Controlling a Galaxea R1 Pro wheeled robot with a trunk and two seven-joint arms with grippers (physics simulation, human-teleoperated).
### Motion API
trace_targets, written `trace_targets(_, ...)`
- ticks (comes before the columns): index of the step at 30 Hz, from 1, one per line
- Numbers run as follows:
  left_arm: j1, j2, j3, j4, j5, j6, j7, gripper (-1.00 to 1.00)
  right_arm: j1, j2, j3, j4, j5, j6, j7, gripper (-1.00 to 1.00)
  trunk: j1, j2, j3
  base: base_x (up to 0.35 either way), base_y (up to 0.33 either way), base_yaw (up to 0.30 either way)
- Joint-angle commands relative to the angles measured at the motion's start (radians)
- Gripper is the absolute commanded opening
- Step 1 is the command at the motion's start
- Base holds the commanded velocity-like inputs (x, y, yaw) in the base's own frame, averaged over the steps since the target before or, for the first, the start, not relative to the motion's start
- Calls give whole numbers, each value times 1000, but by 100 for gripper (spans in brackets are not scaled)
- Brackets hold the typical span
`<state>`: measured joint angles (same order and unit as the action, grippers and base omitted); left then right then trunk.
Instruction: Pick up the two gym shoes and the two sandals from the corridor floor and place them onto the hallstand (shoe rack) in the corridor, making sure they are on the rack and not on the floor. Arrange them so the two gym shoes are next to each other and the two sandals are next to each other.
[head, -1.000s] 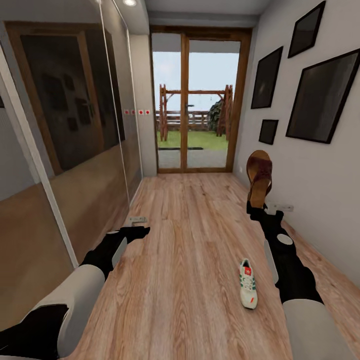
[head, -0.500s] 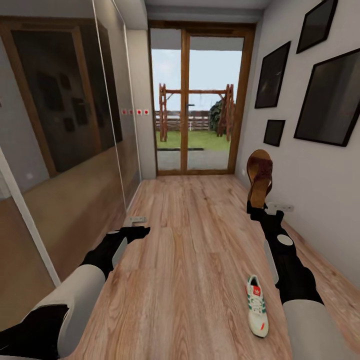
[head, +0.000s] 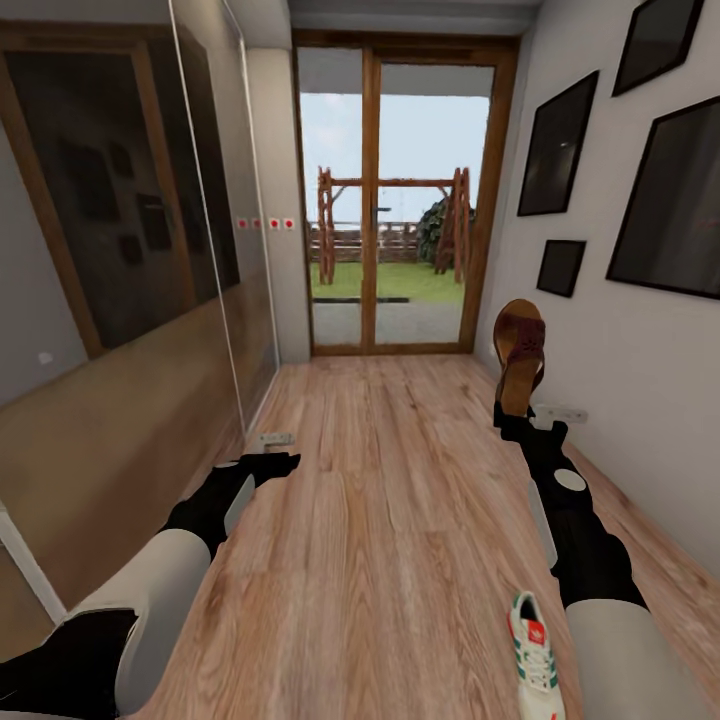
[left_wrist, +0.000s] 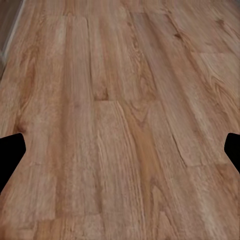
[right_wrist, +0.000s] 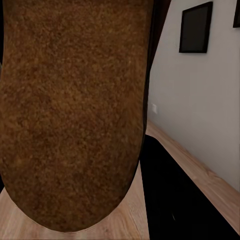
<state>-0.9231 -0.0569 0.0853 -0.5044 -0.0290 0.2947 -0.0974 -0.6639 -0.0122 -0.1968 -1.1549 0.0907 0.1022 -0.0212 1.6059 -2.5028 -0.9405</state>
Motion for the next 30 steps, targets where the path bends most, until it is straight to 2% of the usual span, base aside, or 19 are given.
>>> trace_targets(1,0,-1,8,-2,-3,6,-7,100,0,0,0,-2,6,7,-2,-100,0,0,-1,346,0,0)
trace_targets(13,0,-1,8,-2,-3,7,-7,100,0,0,0,-2,6,7,-2,-100,0,0,-1,346,1,0)
trace_targets(30,0,-1,8,-2,-3,6,-7,100,0,0,0,-2,6,7,-2,-100,0,0,-1,346,68,0)
